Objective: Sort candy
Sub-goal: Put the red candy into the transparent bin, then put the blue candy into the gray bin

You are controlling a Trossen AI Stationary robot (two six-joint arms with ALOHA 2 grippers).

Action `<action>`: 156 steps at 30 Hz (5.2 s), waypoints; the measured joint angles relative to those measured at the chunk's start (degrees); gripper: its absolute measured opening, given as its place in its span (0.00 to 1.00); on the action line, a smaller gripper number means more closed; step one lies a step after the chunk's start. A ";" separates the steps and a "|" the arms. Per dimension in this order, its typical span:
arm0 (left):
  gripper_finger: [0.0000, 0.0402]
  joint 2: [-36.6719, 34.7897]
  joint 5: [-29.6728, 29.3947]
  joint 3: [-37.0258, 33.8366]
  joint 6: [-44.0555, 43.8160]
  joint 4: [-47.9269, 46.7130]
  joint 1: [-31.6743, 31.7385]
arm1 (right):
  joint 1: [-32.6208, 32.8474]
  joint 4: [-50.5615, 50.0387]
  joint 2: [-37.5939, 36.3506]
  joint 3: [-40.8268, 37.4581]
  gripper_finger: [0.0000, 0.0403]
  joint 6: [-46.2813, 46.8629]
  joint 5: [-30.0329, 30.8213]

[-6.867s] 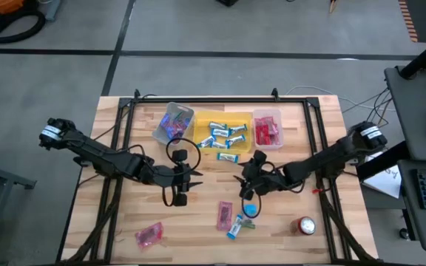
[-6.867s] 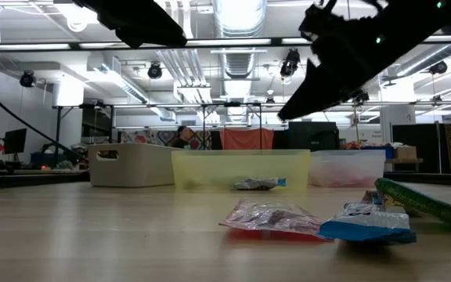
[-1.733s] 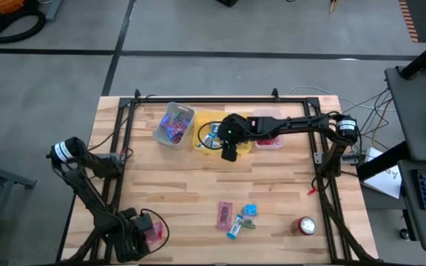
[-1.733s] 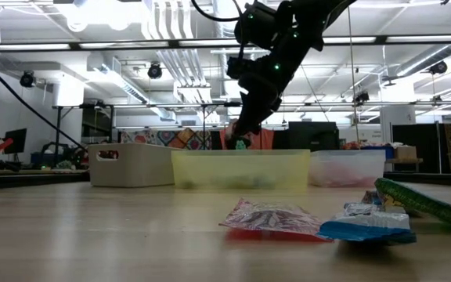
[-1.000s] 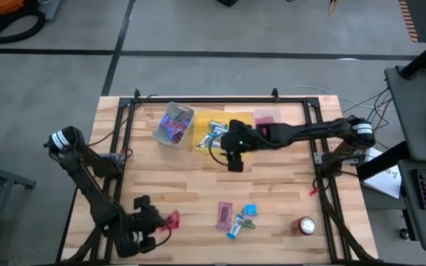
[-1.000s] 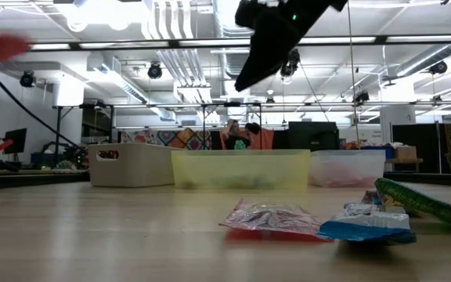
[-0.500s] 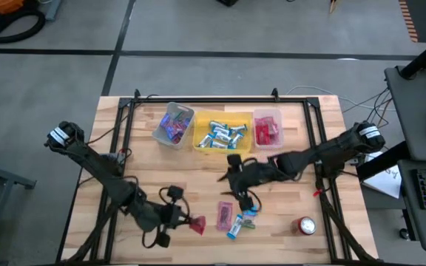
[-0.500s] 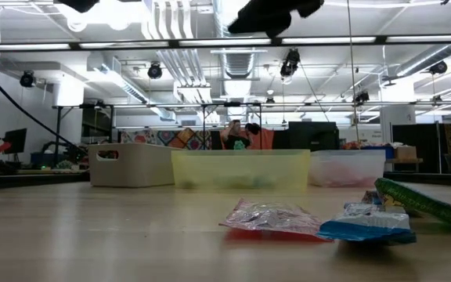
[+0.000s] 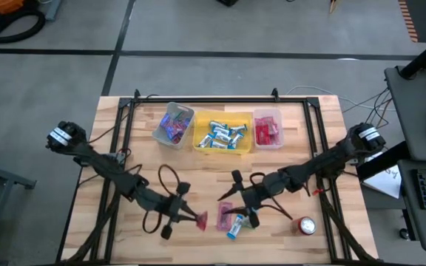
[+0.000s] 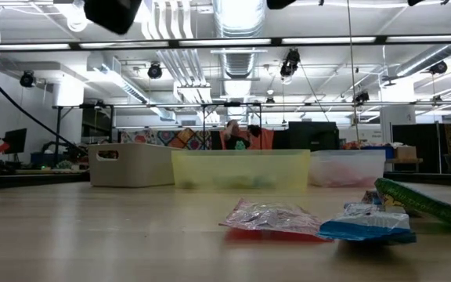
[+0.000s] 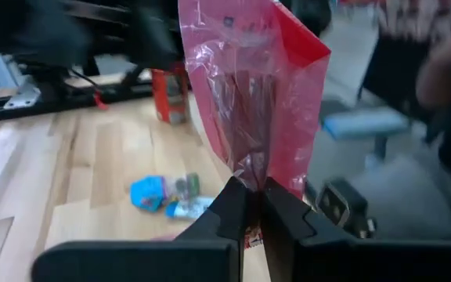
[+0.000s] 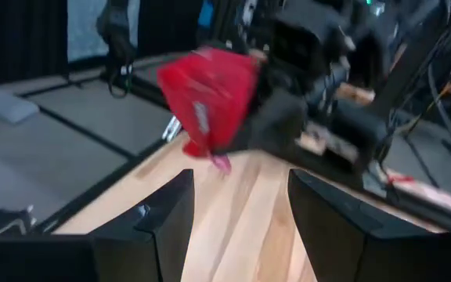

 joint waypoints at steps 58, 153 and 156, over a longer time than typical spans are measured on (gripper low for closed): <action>0.18 9.23 10.93 -1.76 4.53 24.63 9.00 | -5.15 9.22 9.82 9.55 0.02 2.20 -24.95; 0.35 -4.38 -15.32 -1.82 -15.10 -20.11 8.91 | -43.33 -57.84 -22.72 -1.90 0.32 37.18 -3.85; 0.35 -1.86 -13.63 -1.84 -15.14 -17.99 8.91 | -38.17 -57.73 -22.99 -1.54 0.32 37.22 -4.00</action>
